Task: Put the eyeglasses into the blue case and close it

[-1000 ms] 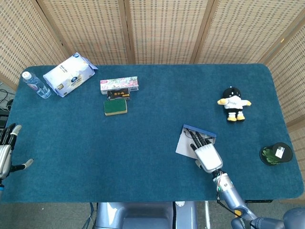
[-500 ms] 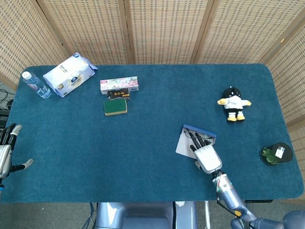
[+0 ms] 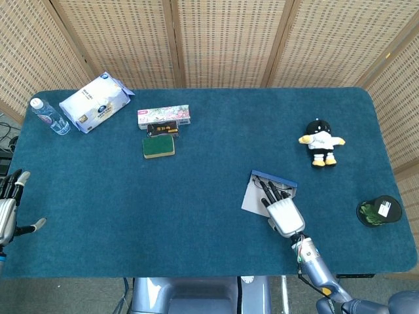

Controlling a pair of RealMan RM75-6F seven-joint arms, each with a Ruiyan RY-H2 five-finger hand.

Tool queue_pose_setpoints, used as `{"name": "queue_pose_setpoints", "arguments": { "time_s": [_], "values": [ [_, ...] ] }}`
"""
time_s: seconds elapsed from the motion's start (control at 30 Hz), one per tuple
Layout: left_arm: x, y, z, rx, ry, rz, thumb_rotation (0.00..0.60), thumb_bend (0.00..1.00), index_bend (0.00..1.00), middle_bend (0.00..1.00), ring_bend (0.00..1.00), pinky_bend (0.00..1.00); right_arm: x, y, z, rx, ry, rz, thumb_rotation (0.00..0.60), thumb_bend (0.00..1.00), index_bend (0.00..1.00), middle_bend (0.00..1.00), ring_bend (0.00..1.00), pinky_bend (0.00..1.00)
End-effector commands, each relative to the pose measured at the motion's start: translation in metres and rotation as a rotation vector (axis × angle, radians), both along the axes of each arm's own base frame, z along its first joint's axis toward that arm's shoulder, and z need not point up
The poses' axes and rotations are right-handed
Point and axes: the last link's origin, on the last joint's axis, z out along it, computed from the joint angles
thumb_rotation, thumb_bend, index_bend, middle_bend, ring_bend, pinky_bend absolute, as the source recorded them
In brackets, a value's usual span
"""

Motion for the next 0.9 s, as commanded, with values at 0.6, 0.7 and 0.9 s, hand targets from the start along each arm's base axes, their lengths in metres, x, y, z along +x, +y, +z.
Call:
{"name": "queue_pose_setpoints", "arguments": {
  "time_s": [0.6, 0.7, 0.9],
  "values": [
    [0.0, 0.0, -0.001, -0.001, 0.003, 0.002, 0.6, 0.0, 0.0, 0.0, 0.0, 0.0, -0.002, -0.003, -0.004, -0.021, 0.029, 0.006, 0.6, 0.54, 0.46, 0.02, 0.0, 0.33],
    [-0.001, 0.0, -0.001, -0.002, 0.004, 0.003, 0.6, 0.0, 0.0, 0.0, 0.0, 0.0, -0.002, -0.006, -0.002, -0.034, 0.019, 0.008, 0.6, 0.55, 0.47, 0.02, 0.0, 0.33],
    [-0.001, 0.001, -0.001, -0.003, 0.007, 0.004, 0.6, 0.0, 0.0, 0.0, 0.0, 0.0, 0.003, -0.017, 0.003, -0.061, -0.008, 0.006, 0.6, 0.55, 0.47, 0.02, 0.0, 0.33]
  ]
}}
